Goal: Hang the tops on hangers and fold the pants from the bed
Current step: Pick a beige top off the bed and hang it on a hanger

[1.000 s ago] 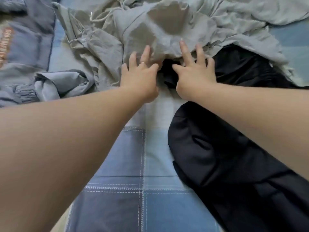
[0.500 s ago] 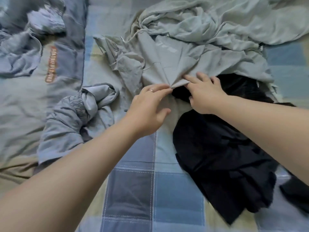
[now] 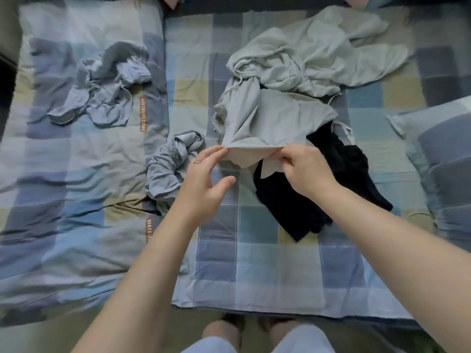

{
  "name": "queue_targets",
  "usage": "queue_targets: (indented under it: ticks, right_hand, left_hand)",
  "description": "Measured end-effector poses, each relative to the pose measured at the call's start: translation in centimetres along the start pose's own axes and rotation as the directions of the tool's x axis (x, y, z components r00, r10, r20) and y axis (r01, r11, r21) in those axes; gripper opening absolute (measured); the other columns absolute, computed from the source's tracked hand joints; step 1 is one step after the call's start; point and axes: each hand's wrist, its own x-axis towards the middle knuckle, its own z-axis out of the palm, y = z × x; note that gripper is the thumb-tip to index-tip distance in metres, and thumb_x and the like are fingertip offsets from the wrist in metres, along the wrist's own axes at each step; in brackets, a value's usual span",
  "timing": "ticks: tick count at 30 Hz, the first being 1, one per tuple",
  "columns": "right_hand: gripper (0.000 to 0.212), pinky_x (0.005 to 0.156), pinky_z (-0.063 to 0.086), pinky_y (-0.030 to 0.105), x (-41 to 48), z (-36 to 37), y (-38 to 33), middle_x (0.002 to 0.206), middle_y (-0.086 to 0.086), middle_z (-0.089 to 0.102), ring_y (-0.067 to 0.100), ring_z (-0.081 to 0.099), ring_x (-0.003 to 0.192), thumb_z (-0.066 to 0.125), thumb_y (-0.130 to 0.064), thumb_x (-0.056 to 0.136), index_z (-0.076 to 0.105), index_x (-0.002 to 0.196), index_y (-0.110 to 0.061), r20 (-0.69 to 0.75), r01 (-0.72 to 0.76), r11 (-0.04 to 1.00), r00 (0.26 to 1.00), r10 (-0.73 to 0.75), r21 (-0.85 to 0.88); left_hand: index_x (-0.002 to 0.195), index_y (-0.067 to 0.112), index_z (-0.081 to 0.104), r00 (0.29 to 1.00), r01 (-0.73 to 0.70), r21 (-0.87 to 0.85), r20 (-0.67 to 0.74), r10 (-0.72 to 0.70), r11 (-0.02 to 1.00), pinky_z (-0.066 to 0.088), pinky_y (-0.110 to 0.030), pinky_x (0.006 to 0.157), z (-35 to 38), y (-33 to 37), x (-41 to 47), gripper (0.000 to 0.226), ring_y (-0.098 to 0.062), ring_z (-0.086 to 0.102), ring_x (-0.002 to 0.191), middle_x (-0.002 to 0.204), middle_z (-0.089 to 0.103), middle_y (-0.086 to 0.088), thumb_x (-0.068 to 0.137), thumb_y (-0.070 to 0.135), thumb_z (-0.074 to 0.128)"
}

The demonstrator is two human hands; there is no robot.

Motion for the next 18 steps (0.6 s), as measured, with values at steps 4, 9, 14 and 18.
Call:
queue_targets:
  ticks: [4, 9, 14, 18]
  right_hand:
    - [0.037, 0.09, 0.048, 0.042, -6.1, -5.1, -5.3, 0.107, 0.003, 0.074, 0.028, 0.063, 0.101, 0.051, 0.002, 0.09, 0.078, 0.106, -0.017, -0.033, 0.014, 0.995, 0.999, -0.011, 0.103]
    - [0.039, 0.093, 0.052, 0.037, -13.0, -8.7, -10.6, 0.105, -0.007, 0.075, 0.016, 0.066, 0.102, 0.052, 0.004, 0.089, 0.079, 0.104, -0.019, -0.173, 0.054, 0.955, 0.985, -0.002, 0.292]
    - [0.043, 0.083, 0.057, 0.032, -16.7, -10.6, -16.0, 0.099, -0.011, 0.076, 0.013, 0.071, 0.094, 0.054, 0.004, 0.089, 0.078, 0.098, -0.03, -0.22, 0.085, 0.845, 0.975, 0.039, 0.527]
    - [0.032, 0.091, 0.051, 0.018, -18.1, -12.7, -20.7, 0.1, -0.015, 0.076, 0.004, 0.07, 0.101, 0.061, 0.001, 0.093, 0.077, 0.1, -0.026, -0.3, 0.239, 0.729, 0.953, -0.049, 0.642]
  left_hand:
    - [0.142, 0.007, 0.053, 1.0, 0.008, -0.09, -0.016, -0.009, 0.996, 0.037, -0.048, 0.114, -3.0, 4.7, -5.5, 0.056, -0.013, 0.043, 0.138, 0.144, 0.048, 0.005, 0.089, 0.015, 0.071]
    - [0.148, 0.012, 0.045, 1.0, -0.023, -0.141, -0.009, 0.022, 0.99, 0.037, -0.046, 0.114, -5.9, 8.4, -10.5, 0.071, -0.012, 0.042, 0.138, 0.15, 0.04, 0.009, 0.084, 0.027, 0.075]
    - [0.157, 0.01, 0.027, 0.997, -0.079, -0.161, -0.011, 0.079, 0.984, 0.032, -0.038, 0.12, -7.5, 10.9, -13.1, 0.117, -0.01, 0.035, 0.143, 0.155, 0.025, 0.016, 0.065, 0.048, 0.089]
    - [0.16, 0.025, 0.017, 0.982, -0.185, -0.16, -0.005, 0.186, 0.97, 0.021, -0.017, 0.117, -8.3, 12.3, -14.6, 0.134, 0.017, 0.012, 0.143, 0.149, 0.006, 0.045, 0.052, 0.071, 0.082]
